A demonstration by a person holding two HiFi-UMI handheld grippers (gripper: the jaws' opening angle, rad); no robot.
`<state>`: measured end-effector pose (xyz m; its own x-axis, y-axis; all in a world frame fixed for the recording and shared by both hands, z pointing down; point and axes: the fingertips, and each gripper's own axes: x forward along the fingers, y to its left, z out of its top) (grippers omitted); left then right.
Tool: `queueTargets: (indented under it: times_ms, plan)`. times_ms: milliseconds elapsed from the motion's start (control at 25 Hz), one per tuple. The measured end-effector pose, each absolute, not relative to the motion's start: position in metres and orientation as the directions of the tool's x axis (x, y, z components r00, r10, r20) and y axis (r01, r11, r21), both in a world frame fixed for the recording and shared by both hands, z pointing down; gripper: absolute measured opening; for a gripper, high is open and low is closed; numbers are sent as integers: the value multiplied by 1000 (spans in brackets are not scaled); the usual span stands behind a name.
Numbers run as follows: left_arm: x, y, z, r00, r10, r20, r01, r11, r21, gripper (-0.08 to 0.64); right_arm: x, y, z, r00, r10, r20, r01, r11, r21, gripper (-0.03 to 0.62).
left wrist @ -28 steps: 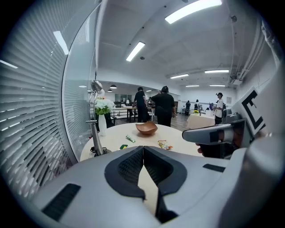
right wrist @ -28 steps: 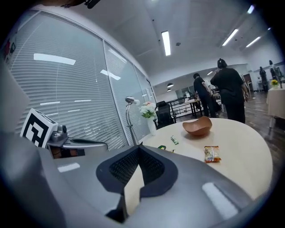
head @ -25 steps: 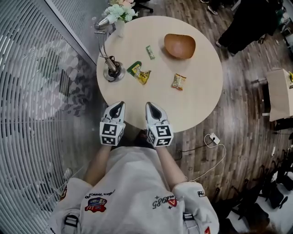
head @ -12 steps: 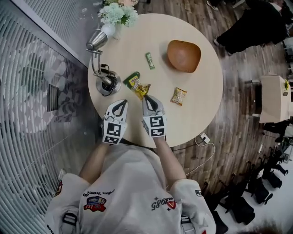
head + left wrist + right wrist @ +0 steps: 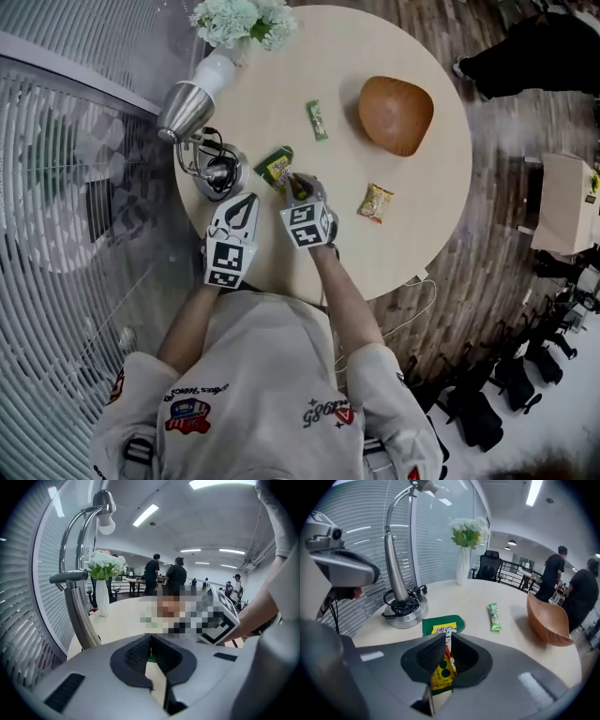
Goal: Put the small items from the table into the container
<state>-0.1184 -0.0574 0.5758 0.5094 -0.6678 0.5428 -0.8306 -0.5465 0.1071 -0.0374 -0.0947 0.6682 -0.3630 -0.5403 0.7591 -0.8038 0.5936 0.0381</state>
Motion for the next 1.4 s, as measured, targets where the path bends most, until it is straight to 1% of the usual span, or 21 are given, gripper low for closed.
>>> queueTargets:
  times_ms: [280,520,640,720,800,920,1000,1080,1200,1320,1400]
  plan:
    - [-121,-59,588,487,-661,571,-849,-513,130,8,-43,-90,701,-355,-419,836,-759,651,4,20]
    - [-106,-62,590,500,-655,566,-840,-527,132,8,-31,-88,700,-345,-428,836,-771,636,8,18]
    - [-97,-65,588,515,-651,558,-833,-535,145,8,-21,-93,680,-360,-477,802,-798,603,0,18]
    - [-92,-68,584,519,-653,551,-833,-531,156,8,-8,-105,656,-369,-540,756,-833,553,-11,18]
    - [-82,-70,578,529,-654,541,-827,-540,156,8,22,-127,626,-349,-625,698,-877,480,-9,18]
    - [-61,-72,570,556,-645,524,-807,-569,157,8,89,-169,584,-251,-739,625,-939,342,27,18]
    - [-53,-71,565,569,-640,516,-799,-580,161,8,133,-197,569,-175,-776,605,-967,251,42,18]
    - [-49,-70,562,572,-637,516,-797,-581,165,8,168,-219,565,-113,-783,612,-982,182,50,18]
    - [-48,-71,562,563,-633,531,-802,-573,167,8,205,-246,571,-55,-771,635,-991,119,59,18]
    - [-49,-72,564,548,-627,554,-809,-566,160,8,225,-263,587,-34,-749,661,-998,65,23,18]
    - [-51,-73,564,539,-627,562,-813,-563,152,8,233,-270,596,-44,-742,669,-999,26,-37,18]
